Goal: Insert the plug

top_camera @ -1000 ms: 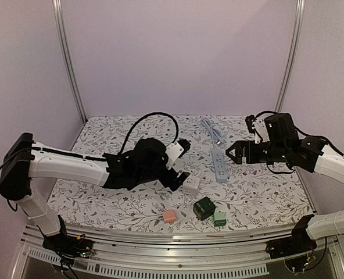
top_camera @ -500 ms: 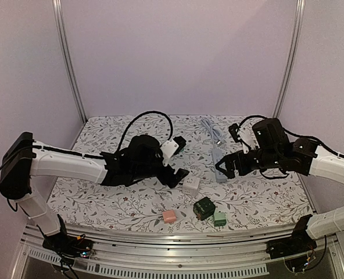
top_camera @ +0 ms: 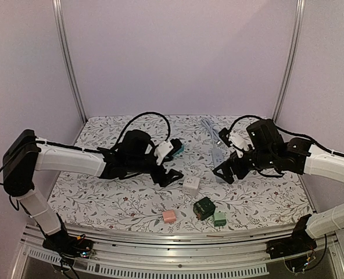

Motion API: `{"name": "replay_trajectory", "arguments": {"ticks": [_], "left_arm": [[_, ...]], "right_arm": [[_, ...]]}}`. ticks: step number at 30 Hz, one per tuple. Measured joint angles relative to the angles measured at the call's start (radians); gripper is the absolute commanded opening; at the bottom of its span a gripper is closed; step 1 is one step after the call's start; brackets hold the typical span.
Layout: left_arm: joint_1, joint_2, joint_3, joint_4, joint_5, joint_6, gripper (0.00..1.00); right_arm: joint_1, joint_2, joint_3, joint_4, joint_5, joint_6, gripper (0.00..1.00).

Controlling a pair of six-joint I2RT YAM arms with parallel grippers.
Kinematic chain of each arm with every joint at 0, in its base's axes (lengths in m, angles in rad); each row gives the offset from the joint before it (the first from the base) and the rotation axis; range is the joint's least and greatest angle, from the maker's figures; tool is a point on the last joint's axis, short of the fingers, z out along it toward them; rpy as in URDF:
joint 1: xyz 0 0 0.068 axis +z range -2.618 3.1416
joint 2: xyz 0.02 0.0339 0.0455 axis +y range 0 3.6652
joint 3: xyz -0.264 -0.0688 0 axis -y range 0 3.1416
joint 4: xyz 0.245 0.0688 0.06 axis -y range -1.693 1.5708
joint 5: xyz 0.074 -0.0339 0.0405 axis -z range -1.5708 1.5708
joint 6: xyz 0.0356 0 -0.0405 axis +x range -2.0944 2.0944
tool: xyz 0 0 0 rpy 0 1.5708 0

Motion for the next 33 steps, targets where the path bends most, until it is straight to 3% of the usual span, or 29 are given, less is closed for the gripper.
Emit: {"name": "replay_trajectory", "arguments": {"ticks": [14,24,33], "left_arm": [[0.074,0.201,0.147,-0.166,0.326,0.274,0.87],[0.092,0.329,0.353,-0.341,0.393,0.364,0.86],[0.092,0.364,0.407,-0.467,0.451,0.413,0.85]], "right_arm": [[0.000,0.050,0.006,0.006,-0.011,-0.056,0.99],[0.000,0.048,0.006,0.010,-0.025,-0.056,0.99],[0.000,0.014,0.005,0.010,-0.046,-0.049,0.99]]}}
